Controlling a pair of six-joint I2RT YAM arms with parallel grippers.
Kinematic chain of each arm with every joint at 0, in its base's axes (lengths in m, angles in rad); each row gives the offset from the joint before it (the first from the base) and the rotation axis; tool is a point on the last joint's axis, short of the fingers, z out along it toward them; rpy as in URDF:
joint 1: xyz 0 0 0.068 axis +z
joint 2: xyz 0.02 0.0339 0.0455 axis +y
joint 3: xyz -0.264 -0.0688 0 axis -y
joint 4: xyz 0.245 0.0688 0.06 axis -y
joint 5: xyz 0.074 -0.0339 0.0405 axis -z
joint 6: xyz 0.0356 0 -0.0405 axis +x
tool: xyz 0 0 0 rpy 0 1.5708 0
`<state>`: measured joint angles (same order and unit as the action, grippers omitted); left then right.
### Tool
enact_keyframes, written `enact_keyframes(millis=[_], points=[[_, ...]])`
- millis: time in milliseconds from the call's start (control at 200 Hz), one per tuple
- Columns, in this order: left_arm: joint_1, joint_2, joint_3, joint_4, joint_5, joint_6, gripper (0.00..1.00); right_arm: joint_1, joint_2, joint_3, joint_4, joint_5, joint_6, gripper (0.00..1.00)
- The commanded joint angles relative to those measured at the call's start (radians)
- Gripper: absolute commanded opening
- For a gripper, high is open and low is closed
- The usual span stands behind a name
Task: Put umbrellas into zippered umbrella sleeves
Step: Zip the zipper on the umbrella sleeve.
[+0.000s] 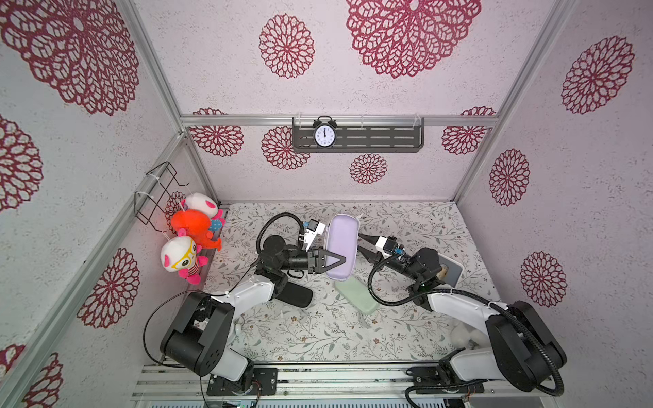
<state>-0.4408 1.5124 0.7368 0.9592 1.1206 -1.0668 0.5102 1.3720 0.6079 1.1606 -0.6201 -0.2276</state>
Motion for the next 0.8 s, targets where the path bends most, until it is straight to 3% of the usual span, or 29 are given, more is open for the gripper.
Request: enact_keyframes(millis=[0,335,796], points=[[-0.007,-0.008,0.028,0.045,0.004,0.007,0.0,0.019,-0.032,0.029,0.032,0.002,-0.018,0.31],[-0.007,-0.008,0.027,0.053,-0.001,-0.007,0.0,0.025,-0.039,0.039,-0.058,0.01,-0.094,0.0],[0.036,0.033,0.021,0.235,-0.017,-0.148,0.0,0.043,-0.137,0.013,-0.347,-0.061,-0.201,0.0]])
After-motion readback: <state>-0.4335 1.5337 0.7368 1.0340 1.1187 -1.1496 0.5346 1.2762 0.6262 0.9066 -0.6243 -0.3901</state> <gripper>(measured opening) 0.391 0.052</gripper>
